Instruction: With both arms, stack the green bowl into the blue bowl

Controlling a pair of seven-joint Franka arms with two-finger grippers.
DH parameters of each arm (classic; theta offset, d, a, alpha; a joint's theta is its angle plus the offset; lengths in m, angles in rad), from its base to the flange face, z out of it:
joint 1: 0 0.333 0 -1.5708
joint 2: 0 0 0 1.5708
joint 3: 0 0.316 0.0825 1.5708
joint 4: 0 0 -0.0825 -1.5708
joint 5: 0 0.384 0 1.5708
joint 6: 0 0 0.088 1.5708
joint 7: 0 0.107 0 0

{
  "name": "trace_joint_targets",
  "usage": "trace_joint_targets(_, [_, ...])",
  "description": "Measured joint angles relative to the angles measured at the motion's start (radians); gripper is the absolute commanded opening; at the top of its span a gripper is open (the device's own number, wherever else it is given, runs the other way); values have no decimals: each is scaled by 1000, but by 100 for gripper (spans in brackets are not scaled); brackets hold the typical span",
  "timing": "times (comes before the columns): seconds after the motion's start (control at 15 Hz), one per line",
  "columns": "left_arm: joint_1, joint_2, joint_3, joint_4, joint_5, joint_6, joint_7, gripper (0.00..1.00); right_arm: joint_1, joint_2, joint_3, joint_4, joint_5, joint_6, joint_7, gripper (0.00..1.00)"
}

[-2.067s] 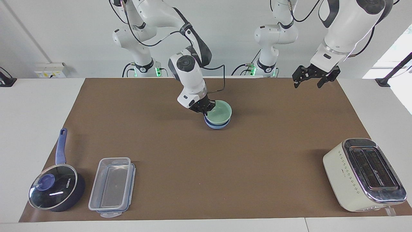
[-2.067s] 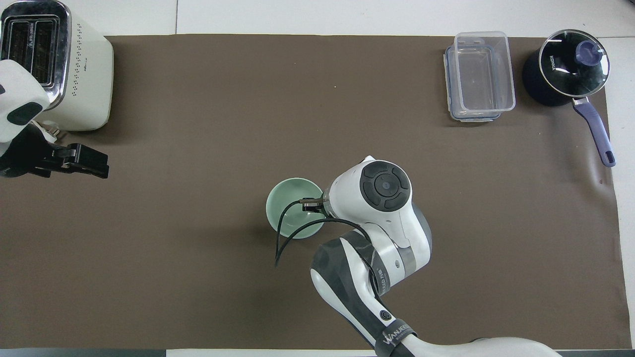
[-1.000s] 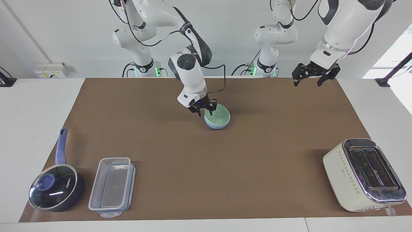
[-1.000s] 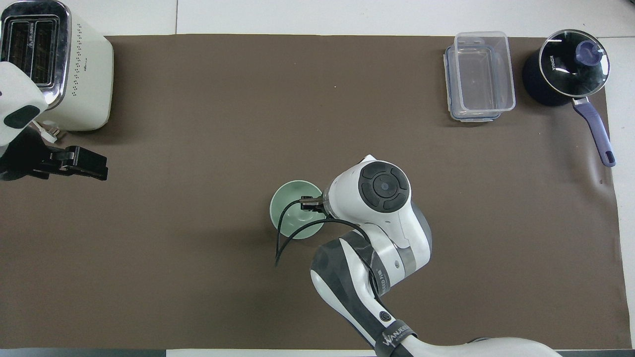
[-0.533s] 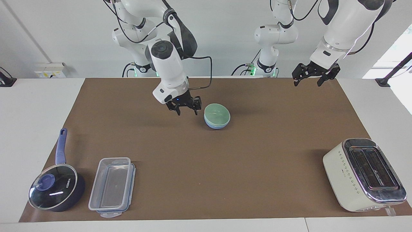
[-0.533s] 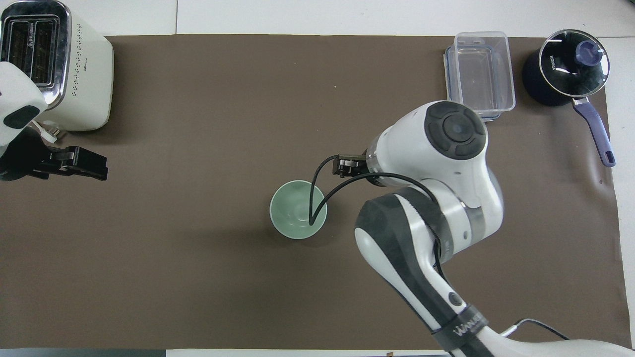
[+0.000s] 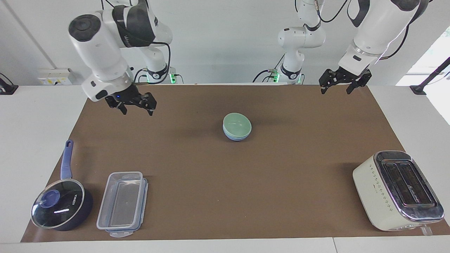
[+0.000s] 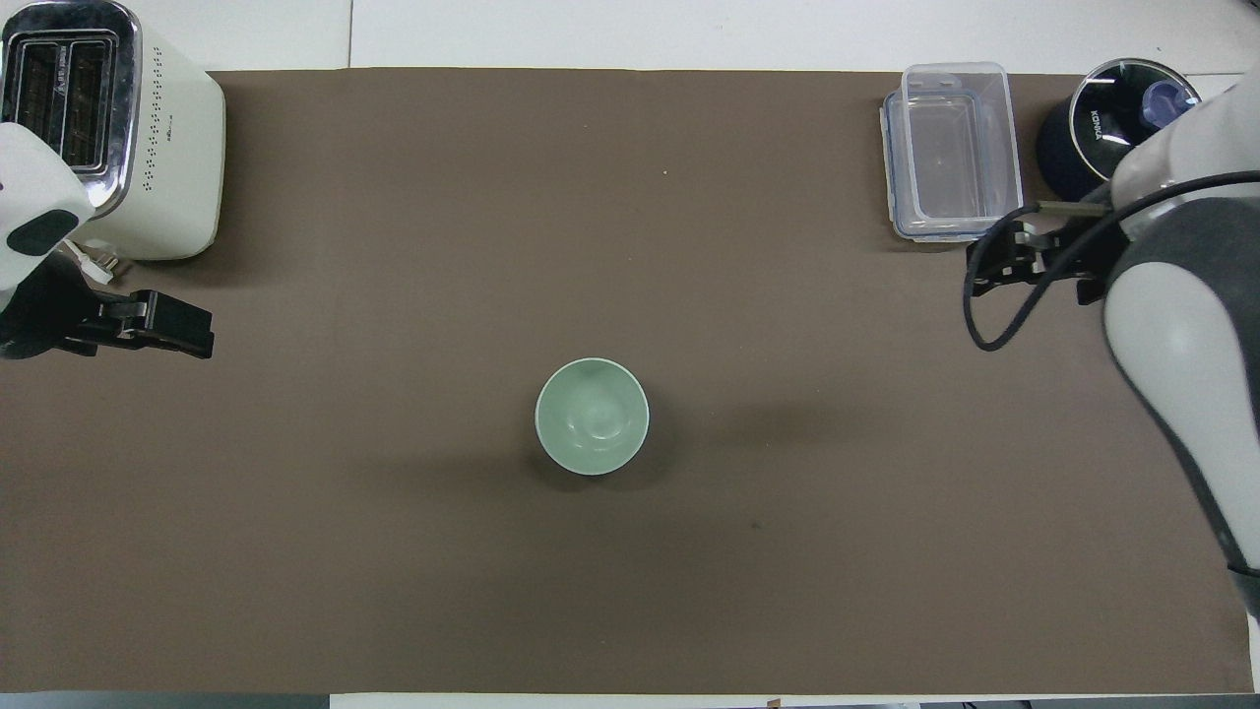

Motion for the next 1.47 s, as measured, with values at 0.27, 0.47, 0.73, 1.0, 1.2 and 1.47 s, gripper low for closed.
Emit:
trace_joint_targets(0.27, [0,0,0,0,0,0,0,100,-50,-34,-14,7,-31,-50,-82,100])
trace_joint_targets(0.47, [0,0,0,0,0,0,0,100,-35,-75,-63,-27,-33,-60,-136,100])
trace_joint_targets(0.73, [0,0,0,0,0,0,0,100,-25,-127,-69,-74,-33,-58,-142,100])
trace_joint_targets(1.0, [0,0,0,0,0,0,0,100,-26,-128,-86,-81,-33,-47,-142,100])
trace_joint_targets(1.2, [0,0,0,0,0,0,0,100,-27,-118,-104,-79,-33,-47,-142,100])
trace_joint_targets(1.47, [0,0,0,0,0,0,0,100,-27,-113,-108,-76,-33,-47,-142,100])
